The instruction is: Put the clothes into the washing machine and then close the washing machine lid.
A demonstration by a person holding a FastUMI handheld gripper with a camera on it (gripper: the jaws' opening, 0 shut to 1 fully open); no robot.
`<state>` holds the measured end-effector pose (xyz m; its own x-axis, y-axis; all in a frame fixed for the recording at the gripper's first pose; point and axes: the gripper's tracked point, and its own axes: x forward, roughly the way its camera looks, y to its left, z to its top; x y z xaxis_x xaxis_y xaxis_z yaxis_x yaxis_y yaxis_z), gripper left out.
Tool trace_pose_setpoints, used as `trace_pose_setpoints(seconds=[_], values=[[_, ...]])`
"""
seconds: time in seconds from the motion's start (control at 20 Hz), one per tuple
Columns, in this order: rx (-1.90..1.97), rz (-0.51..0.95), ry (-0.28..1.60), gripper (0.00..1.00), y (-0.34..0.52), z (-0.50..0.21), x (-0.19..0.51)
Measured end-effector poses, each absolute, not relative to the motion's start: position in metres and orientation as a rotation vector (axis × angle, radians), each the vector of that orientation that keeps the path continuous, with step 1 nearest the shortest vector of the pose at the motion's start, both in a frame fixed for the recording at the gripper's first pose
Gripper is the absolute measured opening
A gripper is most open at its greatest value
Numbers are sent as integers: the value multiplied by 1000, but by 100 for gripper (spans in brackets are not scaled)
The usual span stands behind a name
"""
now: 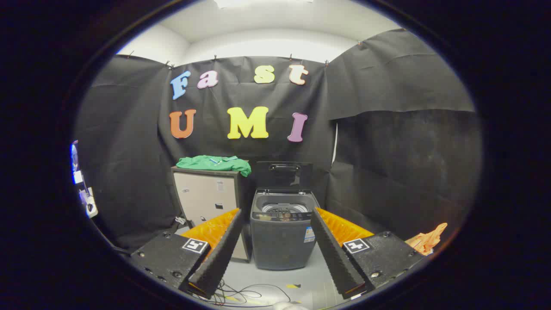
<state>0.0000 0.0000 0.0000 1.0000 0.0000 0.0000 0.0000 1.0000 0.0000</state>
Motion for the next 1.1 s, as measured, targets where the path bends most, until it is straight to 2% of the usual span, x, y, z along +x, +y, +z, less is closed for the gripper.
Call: trace_pose_setpoints(seconds=[0.7, 1.1], values=[[23, 0, 3, 99, 1, 4, 9], [21, -7, -41, 99, 5, 57, 45]])
